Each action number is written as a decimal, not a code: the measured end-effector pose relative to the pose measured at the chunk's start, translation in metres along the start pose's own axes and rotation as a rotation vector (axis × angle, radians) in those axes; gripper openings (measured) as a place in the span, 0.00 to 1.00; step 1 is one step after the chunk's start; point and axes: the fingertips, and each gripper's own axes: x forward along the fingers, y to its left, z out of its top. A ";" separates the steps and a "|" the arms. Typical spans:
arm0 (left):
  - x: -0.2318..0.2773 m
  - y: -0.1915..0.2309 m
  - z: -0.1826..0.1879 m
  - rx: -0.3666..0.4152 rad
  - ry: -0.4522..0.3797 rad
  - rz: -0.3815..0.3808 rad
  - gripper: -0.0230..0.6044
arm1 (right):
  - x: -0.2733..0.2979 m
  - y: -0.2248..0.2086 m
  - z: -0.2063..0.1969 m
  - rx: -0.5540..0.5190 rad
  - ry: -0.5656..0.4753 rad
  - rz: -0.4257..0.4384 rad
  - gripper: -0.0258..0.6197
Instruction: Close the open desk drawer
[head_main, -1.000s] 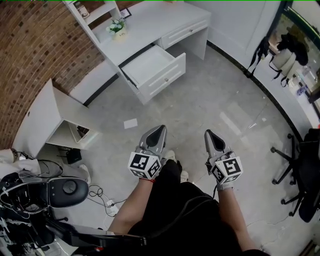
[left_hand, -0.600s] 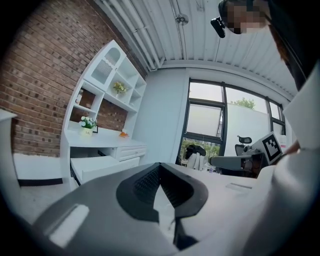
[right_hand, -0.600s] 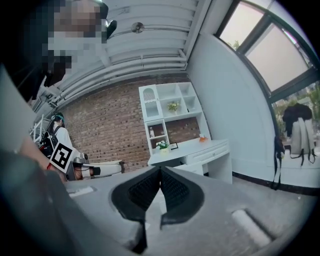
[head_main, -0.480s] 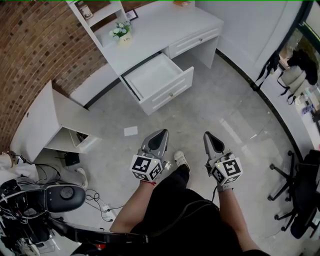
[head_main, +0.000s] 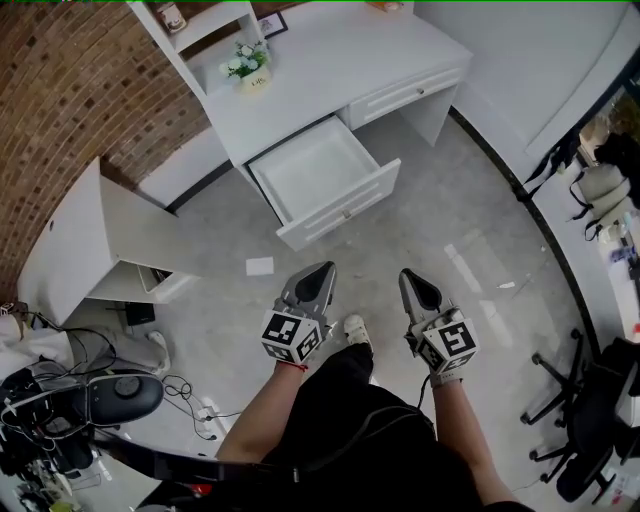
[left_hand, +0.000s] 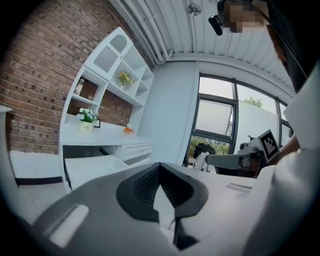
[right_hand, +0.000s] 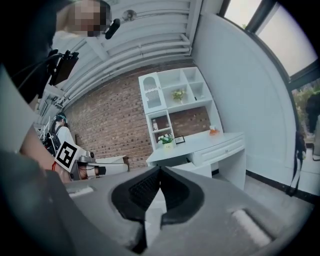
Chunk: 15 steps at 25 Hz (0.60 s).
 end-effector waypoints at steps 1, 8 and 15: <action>0.006 0.006 0.000 -0.003 0.003 0.006 0.04 | 0.007 -0.005 0.000 -0.002 0.007 0.005 0.04; 0.049 0.036 0.007 -0.014 -0.001 0.021 0.04 | 0.048 -0.040 -0.001 -0.001 0.058 0.025 0.04; 0.052 0.052 -0.002 -0.039 0.001 0.056 0.04 | 0.085 -0.035 -0.018 0.034 0.120 0.081 0.04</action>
